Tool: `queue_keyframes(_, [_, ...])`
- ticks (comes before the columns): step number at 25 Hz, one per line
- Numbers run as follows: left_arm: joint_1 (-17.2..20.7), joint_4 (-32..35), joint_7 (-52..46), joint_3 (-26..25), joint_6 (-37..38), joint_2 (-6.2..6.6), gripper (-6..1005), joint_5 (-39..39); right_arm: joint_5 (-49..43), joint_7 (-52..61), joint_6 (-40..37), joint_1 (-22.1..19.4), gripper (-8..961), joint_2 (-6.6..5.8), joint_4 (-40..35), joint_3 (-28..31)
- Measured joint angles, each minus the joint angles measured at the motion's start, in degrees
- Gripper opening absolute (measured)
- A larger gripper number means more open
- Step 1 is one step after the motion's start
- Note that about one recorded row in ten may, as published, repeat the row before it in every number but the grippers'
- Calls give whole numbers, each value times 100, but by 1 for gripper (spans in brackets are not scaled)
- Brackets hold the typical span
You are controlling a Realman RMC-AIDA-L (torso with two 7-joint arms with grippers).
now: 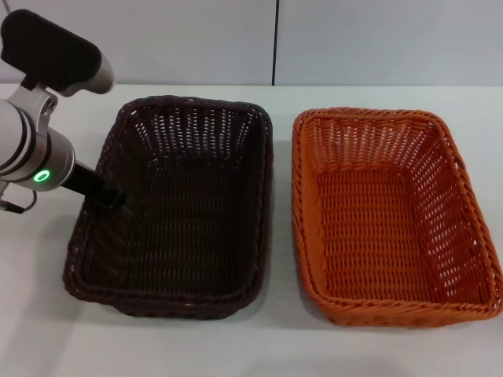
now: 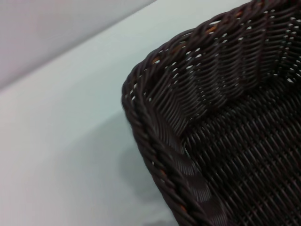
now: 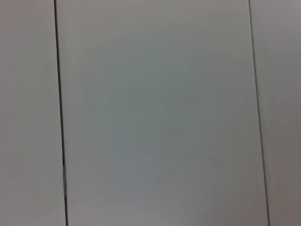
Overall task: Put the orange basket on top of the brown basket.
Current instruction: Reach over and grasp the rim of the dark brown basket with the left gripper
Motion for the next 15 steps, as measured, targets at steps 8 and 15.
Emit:
queue_keyframes(8, [297,-757,1283,389,131,16,306,343,0,0,6,-6,727,0,-15,9])
queue_keyframes(15, [-39,-1128,2890,-302,-411,20,305,148,1,0,7,9,726,0,-34,21])
